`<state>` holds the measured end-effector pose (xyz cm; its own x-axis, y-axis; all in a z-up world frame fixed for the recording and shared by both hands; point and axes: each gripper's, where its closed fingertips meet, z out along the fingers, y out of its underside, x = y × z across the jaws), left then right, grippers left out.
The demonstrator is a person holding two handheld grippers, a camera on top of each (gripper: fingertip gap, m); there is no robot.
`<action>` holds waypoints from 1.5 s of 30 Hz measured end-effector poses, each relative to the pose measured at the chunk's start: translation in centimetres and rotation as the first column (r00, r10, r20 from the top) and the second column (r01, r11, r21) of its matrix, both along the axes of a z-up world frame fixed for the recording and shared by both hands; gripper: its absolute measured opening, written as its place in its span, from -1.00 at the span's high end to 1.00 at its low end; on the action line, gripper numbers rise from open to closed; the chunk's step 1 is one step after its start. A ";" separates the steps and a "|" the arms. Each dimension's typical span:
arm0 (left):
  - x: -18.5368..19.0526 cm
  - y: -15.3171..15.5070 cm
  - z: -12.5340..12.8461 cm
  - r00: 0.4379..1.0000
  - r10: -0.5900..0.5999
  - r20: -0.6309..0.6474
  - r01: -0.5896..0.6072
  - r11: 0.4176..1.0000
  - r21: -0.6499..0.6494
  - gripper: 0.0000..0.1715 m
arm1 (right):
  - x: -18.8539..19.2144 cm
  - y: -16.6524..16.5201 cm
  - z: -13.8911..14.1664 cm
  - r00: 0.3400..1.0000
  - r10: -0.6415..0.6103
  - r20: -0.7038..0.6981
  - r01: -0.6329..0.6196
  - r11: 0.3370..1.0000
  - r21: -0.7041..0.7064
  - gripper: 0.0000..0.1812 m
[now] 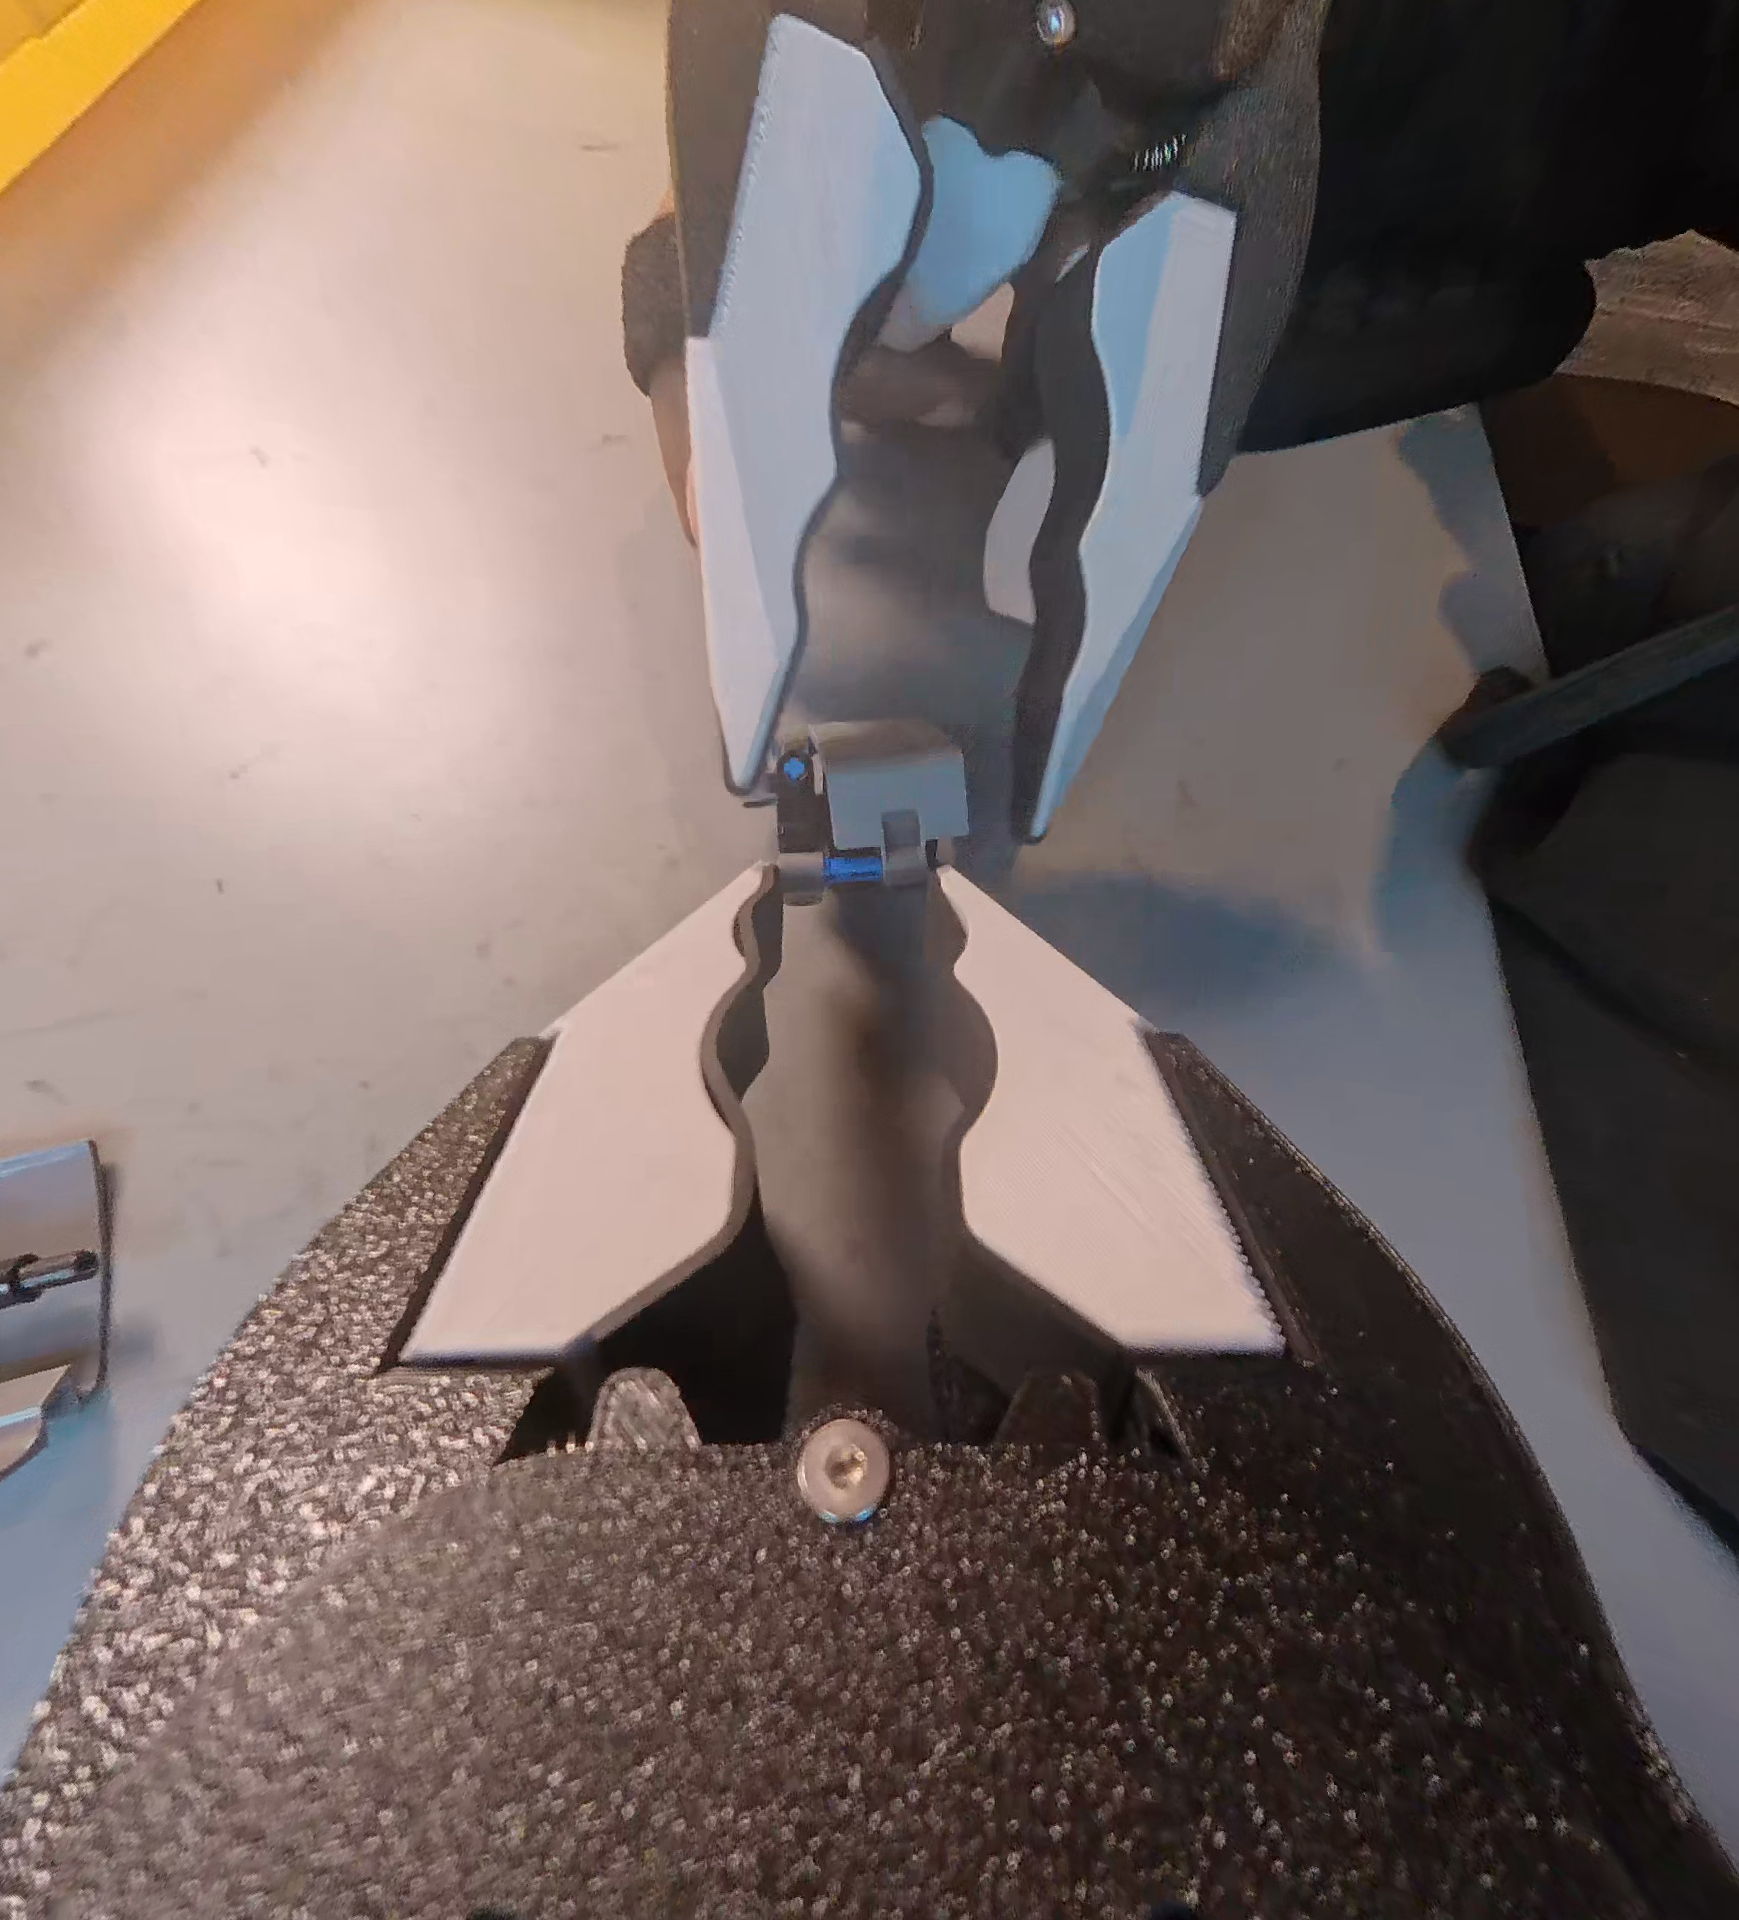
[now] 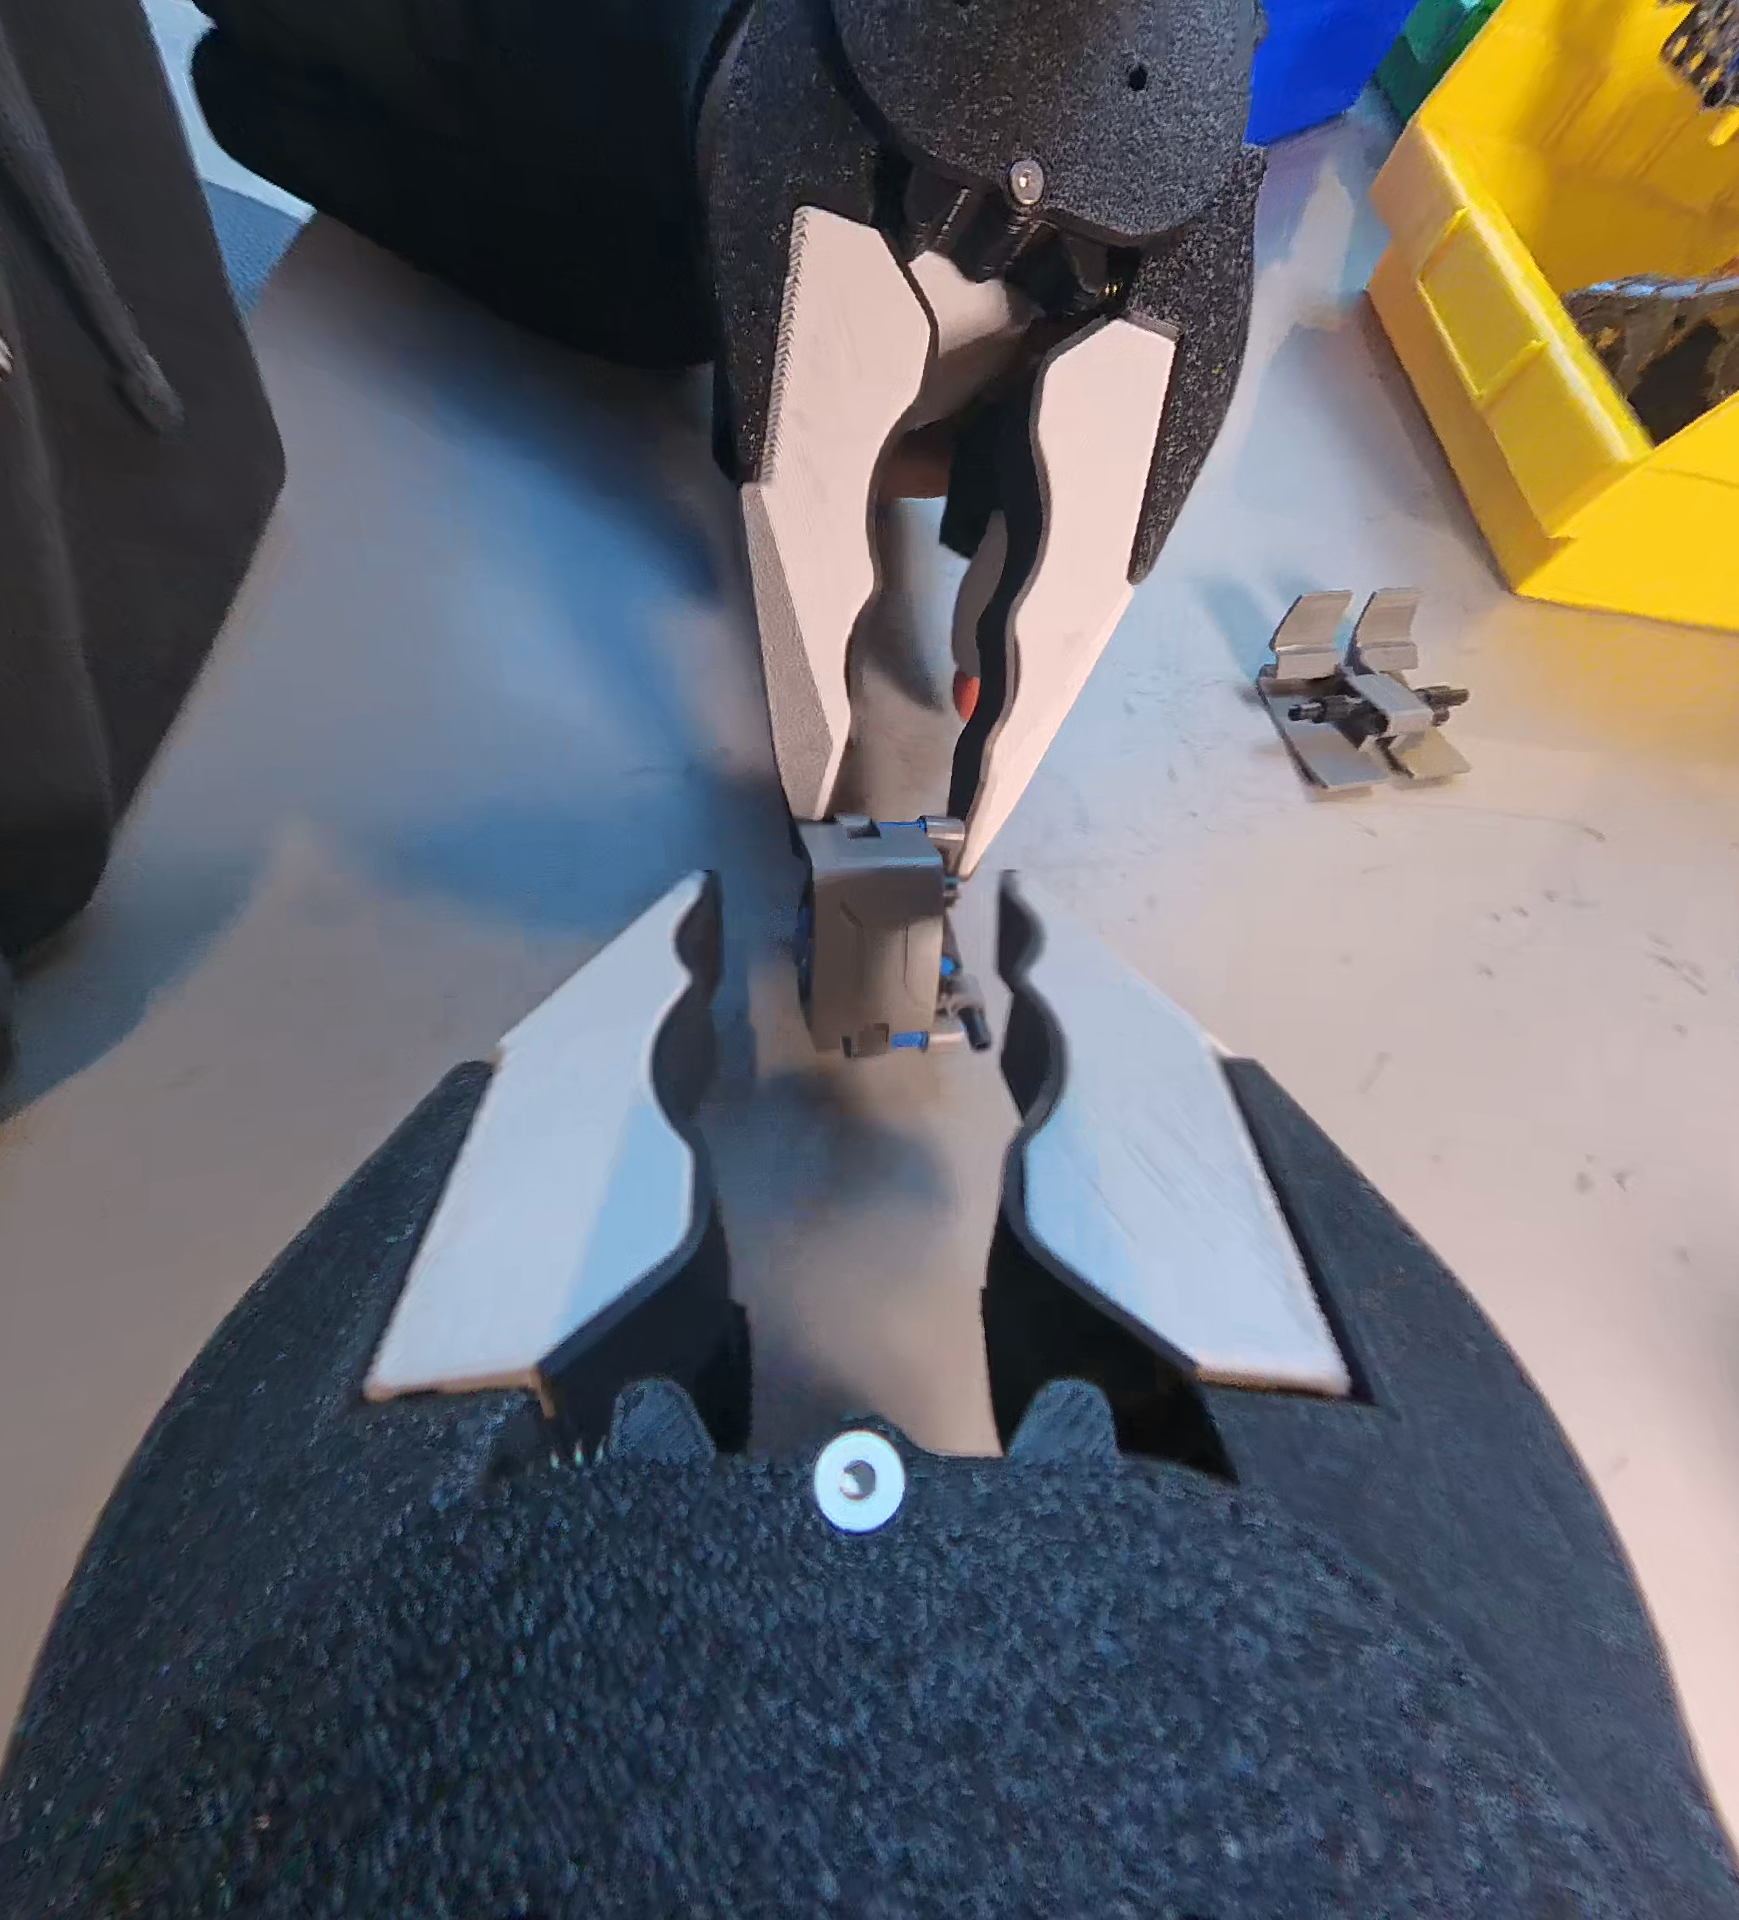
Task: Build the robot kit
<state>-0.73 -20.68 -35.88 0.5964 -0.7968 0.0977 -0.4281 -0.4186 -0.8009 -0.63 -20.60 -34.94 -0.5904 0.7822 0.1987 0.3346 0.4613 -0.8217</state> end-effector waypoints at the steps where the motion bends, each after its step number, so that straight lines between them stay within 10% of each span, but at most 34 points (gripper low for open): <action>1: -0.1 -0.1 0.0 1.000 -0.006 -0.002 0.006 1.000 0.003 0.70 | 0.4 0.2 0.1 0.999 0.008 0.035 -0.007 0.999 -0.031 0.34; 12: -0.2 -0.7 -0.1 0.999 -0.036 -0.029 0.037 0.999 0.026 0.70 | 0.7 1.0 -2.1 0.961 0.089 0.261 -0.088 0.996 -0.018 0.55; 45: -0.8 -1.2 -0.2 1.000 -0.004 0.008 0.004 1.000 -0.026 0.73 | -0.2 0.4 -1.8 0.976 0.063 0.209 -0.051 0.997 -0.063 0.59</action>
<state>-1.51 -21.85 -36.06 0.5922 -0.7964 0.1226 -0.4239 -0.4373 -0.7931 -0.80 -20.16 -36.73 -0.6583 0.7525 0.0217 0.4771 0.4393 -0.7612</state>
